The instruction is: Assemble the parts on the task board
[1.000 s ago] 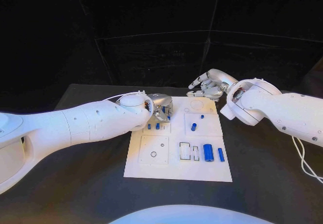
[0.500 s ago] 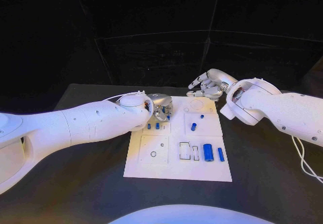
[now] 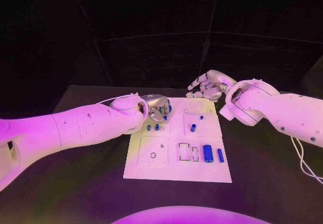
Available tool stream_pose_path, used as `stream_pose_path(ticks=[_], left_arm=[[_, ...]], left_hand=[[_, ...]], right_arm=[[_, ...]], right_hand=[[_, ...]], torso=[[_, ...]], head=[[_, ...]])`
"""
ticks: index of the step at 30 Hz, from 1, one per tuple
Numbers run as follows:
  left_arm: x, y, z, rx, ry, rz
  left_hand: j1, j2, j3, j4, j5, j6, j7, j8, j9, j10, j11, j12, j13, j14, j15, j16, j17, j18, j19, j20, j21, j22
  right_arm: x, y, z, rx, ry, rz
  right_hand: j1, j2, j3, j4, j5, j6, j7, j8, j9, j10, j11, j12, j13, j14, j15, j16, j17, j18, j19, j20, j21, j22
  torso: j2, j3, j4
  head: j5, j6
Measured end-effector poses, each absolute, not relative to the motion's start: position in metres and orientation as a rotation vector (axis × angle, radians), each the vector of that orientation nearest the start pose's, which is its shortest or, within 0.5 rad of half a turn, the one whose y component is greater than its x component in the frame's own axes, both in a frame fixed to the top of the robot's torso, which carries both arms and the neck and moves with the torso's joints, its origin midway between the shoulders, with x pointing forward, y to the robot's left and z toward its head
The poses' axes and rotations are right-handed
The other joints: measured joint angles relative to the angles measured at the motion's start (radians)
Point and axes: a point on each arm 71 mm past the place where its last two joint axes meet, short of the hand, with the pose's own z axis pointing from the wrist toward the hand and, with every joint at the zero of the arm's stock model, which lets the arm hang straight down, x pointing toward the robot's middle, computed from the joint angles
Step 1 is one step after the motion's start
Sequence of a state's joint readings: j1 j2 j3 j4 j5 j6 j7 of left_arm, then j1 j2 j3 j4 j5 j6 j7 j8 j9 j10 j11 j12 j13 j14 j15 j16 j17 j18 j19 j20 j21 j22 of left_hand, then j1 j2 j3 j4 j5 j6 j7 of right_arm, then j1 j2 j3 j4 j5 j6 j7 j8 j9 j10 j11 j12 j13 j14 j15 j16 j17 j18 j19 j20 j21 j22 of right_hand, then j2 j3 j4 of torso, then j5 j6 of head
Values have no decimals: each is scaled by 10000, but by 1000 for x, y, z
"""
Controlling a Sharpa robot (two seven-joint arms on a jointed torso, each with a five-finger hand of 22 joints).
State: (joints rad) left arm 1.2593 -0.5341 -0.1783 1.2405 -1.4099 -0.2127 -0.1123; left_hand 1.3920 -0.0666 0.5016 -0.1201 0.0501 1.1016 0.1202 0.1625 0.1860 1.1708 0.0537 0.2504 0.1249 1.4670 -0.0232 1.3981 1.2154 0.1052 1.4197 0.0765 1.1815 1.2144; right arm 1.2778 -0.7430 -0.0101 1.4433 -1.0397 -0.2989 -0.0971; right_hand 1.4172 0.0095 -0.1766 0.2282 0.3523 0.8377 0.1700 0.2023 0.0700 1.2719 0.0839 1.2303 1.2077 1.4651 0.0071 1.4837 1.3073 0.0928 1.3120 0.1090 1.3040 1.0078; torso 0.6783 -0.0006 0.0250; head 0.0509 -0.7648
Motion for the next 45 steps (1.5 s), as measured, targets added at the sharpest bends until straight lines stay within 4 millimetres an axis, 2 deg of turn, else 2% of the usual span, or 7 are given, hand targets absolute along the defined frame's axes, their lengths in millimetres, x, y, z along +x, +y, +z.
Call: stream_pose_path(ticks=[9, 17, 24, 45], left_arm=[[518, 140, -200, 2165, 17737, -6509], [515, 166, -198, 1697, 17814, -6337], [515, 179, -199, 1442, 18020, -6080], [521, 172, -213, 1482, 18747, -5824]], left_hand=[[-153, -81, 0, 0, 0, 47, -22, -73, -19, 68, -2, -105, -19, 0, 0, 0, -42, 5, 0, 0, 0, 36], [-279, -136, -16, 16, 0, 47, -23, -75, -28, 70, -5, -165, -28, 0, 1, -1, -42, 10, -1, 0, 0, 35], [-374, -145, -61, 61, 1, 69, -1, -114, -41, 123, 12, -223, -30, -1, 1, -1, -74, 12, -1, 0, 0, 42], [-427, -198, -90, 85, 0, 120, -22, -118, -69, 138, -2, -264, -43, 0, 1, -1, -124, 19, -2, 1, -1, 40]], right_arm=[[518, -178, -145, 2093, 17002, 8667], [519, -181, -146, 2122, 17002, 8616], [519, -181, -146, 2130, 17015, 8593], [519, -180, -146, 2106, 17052, 8612]], right_hand=[[0, 0, 0, 0, 0, 0, 0, 0, 0, 0, 0, 0, 0, 0, 0, 0, 0, 0, 0, 0, 0, 0], [0, 0, 0, 0, 0, 0, 0, 0, 0, 0, 0, 0, 0, 0, 0, 0, 0, 0, 0, 0, 0, 0], [0, 0, 0, 0, 0, 0, 0, 0, 0, 0, 0, 0, 0, 0, 0, 0, 5, 1, 0, 0, 0, 0], [0, 0, 0, -1, 0, 0, 0, 0, 0, 0, 0, 0, 0, 0, 0, 0, 6, 0, 0, 0, 0, 0]], torso=[[-4, 3, 8], [0, -3, 16], [10, -5, 12], [16, 8, -25]], head=[[80, 42], [89, 45], [131, 45], [173, 8]])
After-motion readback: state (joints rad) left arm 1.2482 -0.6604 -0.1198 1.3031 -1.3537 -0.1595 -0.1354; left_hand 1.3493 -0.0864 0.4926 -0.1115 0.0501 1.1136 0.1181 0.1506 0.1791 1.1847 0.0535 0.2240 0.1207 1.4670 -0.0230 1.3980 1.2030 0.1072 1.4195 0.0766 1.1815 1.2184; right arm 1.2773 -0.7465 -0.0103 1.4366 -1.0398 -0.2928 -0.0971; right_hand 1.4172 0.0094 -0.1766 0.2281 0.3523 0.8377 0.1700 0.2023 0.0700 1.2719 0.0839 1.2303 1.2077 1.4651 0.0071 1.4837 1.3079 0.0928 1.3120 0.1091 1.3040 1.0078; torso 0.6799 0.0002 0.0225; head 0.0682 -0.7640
